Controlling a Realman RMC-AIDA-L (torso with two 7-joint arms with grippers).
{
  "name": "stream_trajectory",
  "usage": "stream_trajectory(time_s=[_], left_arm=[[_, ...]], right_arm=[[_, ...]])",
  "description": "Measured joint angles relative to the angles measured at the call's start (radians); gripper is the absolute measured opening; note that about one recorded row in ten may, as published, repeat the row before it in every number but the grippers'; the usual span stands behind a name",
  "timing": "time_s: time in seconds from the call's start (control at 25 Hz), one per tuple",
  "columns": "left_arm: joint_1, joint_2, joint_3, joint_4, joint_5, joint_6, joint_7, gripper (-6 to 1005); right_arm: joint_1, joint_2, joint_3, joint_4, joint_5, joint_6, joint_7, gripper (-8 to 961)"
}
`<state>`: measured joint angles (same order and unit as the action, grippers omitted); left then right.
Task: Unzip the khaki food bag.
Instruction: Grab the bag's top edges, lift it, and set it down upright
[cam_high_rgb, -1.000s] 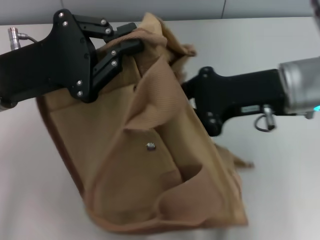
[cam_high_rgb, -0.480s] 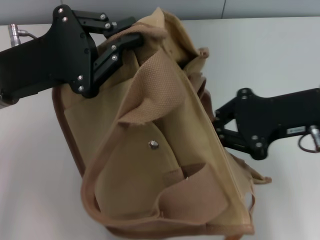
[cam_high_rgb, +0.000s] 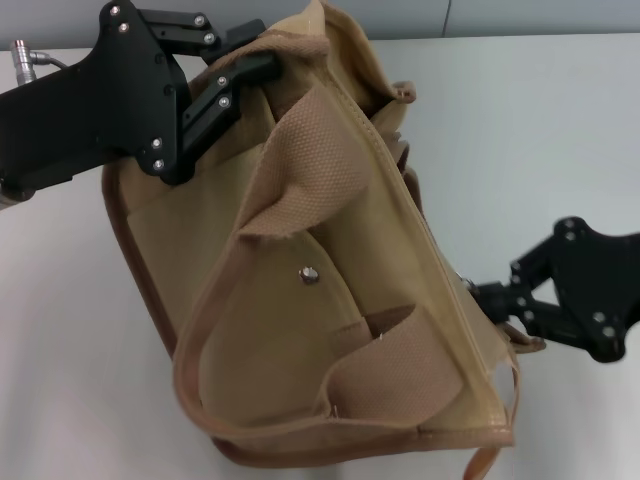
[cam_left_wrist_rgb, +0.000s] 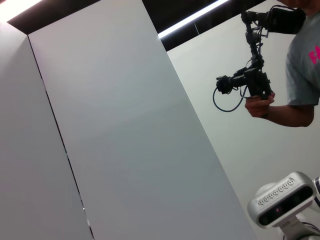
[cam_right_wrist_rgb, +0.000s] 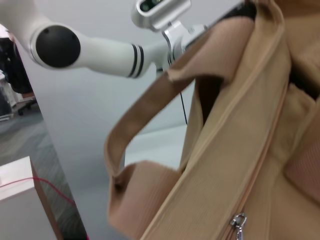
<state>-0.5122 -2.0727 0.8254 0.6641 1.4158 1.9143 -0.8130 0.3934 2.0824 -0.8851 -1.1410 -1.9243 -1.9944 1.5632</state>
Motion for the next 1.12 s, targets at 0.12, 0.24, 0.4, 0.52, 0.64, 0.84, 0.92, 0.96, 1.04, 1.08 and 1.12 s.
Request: stream_trajectory(time_s=[0.12,0.24,0.4,0.52,0.64,0.84,0.92,0.96,1.04,1.08,1.12], left_arm=[[0.000,0.000,0.000,-0.001,-0.001,-0.004,0.000,23],[-0.001,0.000,0.000,-0.001,-0.003,-0.007,0.000,21],[-0.002,0.000,0.000,-0.001,-0.003,-0.010,-0.001,19],[-0.002,0.000,0.000,-0.001,-0.004,-0.015,-0.002,17],[-0.002,0.000,0.000,-0.001,-0.004,-0.016,-0.002,15],[-0.002,0.000,0.000,-0.001,-0.006,-0.016,-0.006,12],[-0.002,0.000,0.005,-0.001,-0.013,-0.016,-0.006,11],[-0.002,0.000,0.005,-0.001,-0.013,-0.016,-0.006,10],[-0.002,0.000,0.008,-0.001,-0.015,-0.016,-0.006,9],[-0.002,0.000,0.008,-0.001,-0.015,-0.016,-0.006,8],[-0.002,0.000,0.008,-0.001,-0.016,-0.016,-0.006,7]], right_arm=[[-0.010,0.000,0.022,0.002,-0.076,-0.023,-0.001,9],[-0.016,-0.001,0.026,0.005,-0.093,-0.027,-0.002,10],[-0.020,-0.001,0.047,0.006,-0.114,-0.051,-0.003,11],[-0.021,-0.001,0.080,0.005,-0.132,-0.071,-0.003,12],[-0.024,-0.002,0.114,0.001,-0.150,-0.102,-0.006,12],[-0.027,-0.004,0.166,-0.001,-0.212,-0.153,-0.015,14],[-0.032,-0.004,0.199,0.010,-0.218,-0.159,-0.015,14],[-0.032,-0.004,0.199,0.010,-0.218,-0.159,-0.015,15],[-0.028,-0.004,0.233,0.029,-0.203,-0.161,-0.011,15],[-0.024,-0.004,0.248,0.037,-0.196,-0.161,-0.005,15],[-0.013,-0.004,0.297,0.051,-0.173,-0.154,0.007,16]])
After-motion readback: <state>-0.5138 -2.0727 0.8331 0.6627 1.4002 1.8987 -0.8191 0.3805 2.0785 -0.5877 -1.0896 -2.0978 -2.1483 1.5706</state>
